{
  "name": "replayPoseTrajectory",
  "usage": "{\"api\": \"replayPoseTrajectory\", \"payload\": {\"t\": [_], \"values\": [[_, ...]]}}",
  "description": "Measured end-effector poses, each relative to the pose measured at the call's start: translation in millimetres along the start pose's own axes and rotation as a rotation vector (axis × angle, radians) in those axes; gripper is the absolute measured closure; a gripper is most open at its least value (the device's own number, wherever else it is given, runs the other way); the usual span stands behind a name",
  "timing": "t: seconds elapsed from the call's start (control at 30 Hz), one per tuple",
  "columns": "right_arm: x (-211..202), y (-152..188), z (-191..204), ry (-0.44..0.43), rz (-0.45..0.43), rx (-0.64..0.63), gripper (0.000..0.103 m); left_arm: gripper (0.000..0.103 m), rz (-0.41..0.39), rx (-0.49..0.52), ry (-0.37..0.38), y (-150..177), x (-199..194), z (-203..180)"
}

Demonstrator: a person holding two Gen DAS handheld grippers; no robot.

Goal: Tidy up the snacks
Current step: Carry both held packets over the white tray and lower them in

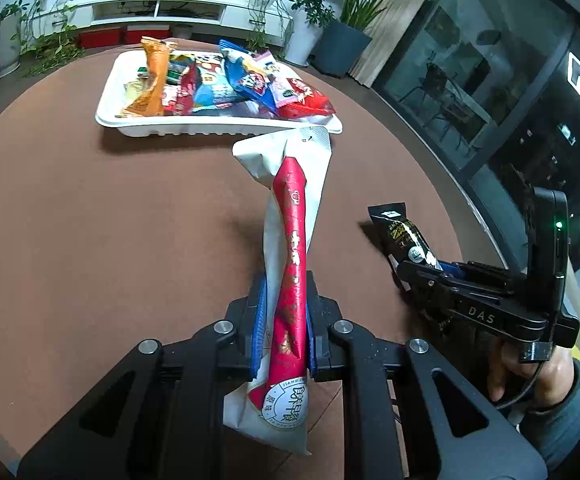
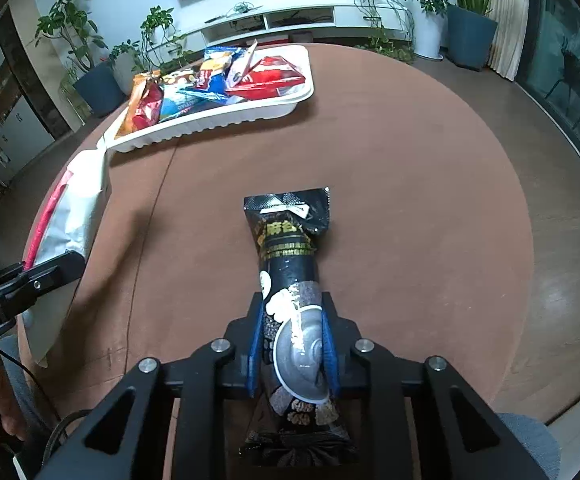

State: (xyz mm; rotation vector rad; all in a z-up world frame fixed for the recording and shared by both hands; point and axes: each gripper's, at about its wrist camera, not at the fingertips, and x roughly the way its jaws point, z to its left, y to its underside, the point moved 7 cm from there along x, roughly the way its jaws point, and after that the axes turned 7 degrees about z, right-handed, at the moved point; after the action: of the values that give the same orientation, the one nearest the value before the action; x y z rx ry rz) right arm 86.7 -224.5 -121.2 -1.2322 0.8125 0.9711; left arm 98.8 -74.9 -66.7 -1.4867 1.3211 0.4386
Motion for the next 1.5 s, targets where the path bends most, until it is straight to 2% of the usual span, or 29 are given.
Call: {"api": "replayPoseTrajectory", "payload": {"t": [0.27, 0.5, 0.73, 0.93, 1.07, 1.2, 1.37, 1.5], "values": [[-22.5, -17.1, -4.4, -0.118, -0.050, 0.073, 0.077, 0.089, -0.053, -0.054, 0.014, -10.7, -21.1, 19.2], [-38.6, -52.8, -31.9, -0.140, -0.097, 0.147, 0.078, 0.089, -0.106, -0.090, -0.005, -35.8, -43.8, 46.7], [-64.2, -115.9, -32.6, -0.136, -0.189, 0.133, 0.077, 0.089, -0.165, -0.078, -0.034, -92.0, -63.8, 60.5], [-82.5, -180.3, 9.8, -0.209, -0.273, 0.061, 0.077, 0.089, -0.193, -0.066, -0.051, -153.8, -63.9, 65.9], [-64.4, -218.2, 36.4, -0.239, -0.260, 0.043, 0.077, 0.089, -0.165, -0.045, -0.074, -188.0, -43.0, 68.5], [-22.0, -246.2, 50.9, -0.271, -0.180, 0.065, 0.077, 0.089, -0.122, -0.061, -0.106, -212.9, -8.9, 80.1], [33.9, -260.3, 55.6, -0.207, -0.092, 0.054, 0.077, 0.089, -0.087, -0.077, -0.116, -227.6, 24.2, 91.3], [57.5, -263.3, 52.2, -0.189, -0.070, 0.061, 0.077, 0.089, -0.065, -0.083, -0.115, -228.4, 47.8, 92.3]]}}
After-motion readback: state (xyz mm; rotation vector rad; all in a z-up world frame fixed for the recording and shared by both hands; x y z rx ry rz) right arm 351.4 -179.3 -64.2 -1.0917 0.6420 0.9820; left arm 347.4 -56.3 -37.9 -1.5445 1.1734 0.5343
